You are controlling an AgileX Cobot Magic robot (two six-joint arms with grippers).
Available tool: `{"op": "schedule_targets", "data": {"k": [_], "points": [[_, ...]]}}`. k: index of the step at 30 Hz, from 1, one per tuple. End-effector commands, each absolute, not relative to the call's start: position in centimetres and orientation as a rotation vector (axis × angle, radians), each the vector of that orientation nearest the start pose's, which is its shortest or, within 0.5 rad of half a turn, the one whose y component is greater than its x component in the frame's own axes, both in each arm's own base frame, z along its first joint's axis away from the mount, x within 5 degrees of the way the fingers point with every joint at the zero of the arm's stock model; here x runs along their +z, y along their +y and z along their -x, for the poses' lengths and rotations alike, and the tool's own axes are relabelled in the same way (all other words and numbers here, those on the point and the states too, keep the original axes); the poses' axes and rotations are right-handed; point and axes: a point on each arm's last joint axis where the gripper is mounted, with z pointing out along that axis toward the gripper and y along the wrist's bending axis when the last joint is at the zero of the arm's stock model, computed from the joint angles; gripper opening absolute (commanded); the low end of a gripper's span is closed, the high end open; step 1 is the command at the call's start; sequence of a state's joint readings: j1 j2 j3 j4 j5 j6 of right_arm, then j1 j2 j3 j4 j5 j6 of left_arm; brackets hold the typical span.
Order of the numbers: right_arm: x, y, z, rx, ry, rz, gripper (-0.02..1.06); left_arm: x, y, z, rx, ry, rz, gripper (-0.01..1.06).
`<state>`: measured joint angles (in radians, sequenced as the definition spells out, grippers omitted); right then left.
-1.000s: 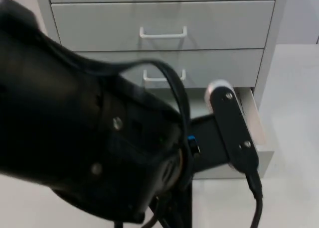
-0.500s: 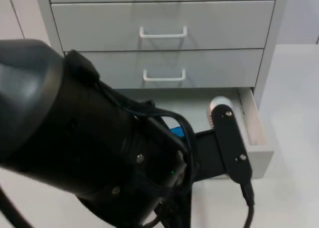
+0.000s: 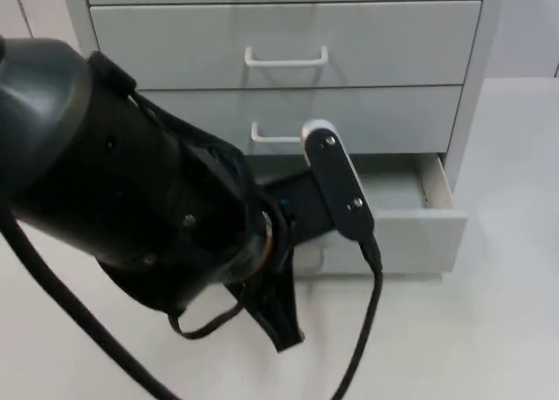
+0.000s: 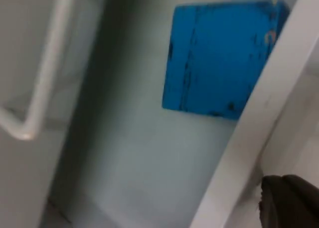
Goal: Open the drawer with the left hand, place the block into the drawer with the right hand, then close the drawer with the left hand.
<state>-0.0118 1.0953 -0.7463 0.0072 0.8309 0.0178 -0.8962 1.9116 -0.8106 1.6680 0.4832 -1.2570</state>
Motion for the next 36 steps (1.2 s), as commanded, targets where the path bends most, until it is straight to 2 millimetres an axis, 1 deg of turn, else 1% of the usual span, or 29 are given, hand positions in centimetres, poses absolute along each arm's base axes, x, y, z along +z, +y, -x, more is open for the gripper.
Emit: {"op": "schedule_targets", "data": {"k": [1,4,6,7,10,11,12,14,15,16,18,20,24,28,32,34,36], "points": [[26.8,-0.2,-19.4,0.008,2.648,-0.033,0.78,11.4,-22.7,-24.6,0.428,1.991,-1.283,0.00],[26.8,-0.2,-19.5,0.009,2.644,-0.036,0.78,11.5,-22.2,-25.4,0.439,2.028,-1.189,0.00],[26.8,-0.2,-19.5,0.009,2.639,-0.036,0.78,11.0,-22.0,-26.3,0.467,2.041,-1.166,0.00],[26.8,-0.2,-19.5,0.009,2.639,-0.036,0.78,11.0,-22.0,-26.3,0.467,2.041,-1.166,0.00],[26.9,-0.2,-19.6,0.009,2.632,-0.036,0.78,10.2,-21.9,-27.8,0.528,2.051,-1.128,0.00],[26.9,-0.2,-19.6,0.009,2.630,-0.036,0.78,10.0,-21.8,-28.1,0.573,2.043,-1.099,0.00],[26.9,-0.2,-19.6,0.009,2.630,-0.036,0.78,10.0,-21.8,-28.1,0.573,2.043,-1.099,0.00],[26.9,-0.2,-19.6,0.009,2.630,-0.036,0.78,9.9,-21.7,-28.9,0.657,2.024,-1.032,0.00],[26.9,-0.2,-19.6,0.009,2.628,-0.036,0.78,9.8,-21.8,-29.1,0.667,2.022,-1.017,0.00],[26.9,-0.2,-19.6,0.011,2.628,-0.037,0.78,9.8,-21.8,-29.6,0.669,2.026,-0.988,0.00],[26.9,-0.2,-19.6,0.011,2.627,-0.037,0.78,9.7,-21.9,-29.8,0.660,2.034,-0.967,0.00],[26.9,-0.2,-19.6,0.011,2.626,-0.037,0.78,9.8,-21.6,-30.6,0.649,2.051,-0.889,0.00],[26.9,-0.2,-19.6,0.012,2.623,-0.039,0.78,9.9,-21.4,-31.1,0.654,2.053,-0.861,0.00],[26.9,-0.2,-19.6,0.012,2.623,-0.039,0.78,10.1,-21.2,-31.2,0.687,2.040,-0.839,0.00],[26.9,-0.2,-19.6,0.012,2.622,-0.039,0.78,9.9,-21.5,-30.5,0.697,2.076,-0.849,0.00],[26.9,-0.2,-19.7,0.012,2.620,-0.039,0.78,9.6,-21.9,-29.4,0.720,2.138,-0.883,0.00],[26.9,-0.2,-19.7,0.012,2.616,-0.039,0.78,10.1,-22.7,-27.9,0.717,2.186,-0.929,0.00]]}}
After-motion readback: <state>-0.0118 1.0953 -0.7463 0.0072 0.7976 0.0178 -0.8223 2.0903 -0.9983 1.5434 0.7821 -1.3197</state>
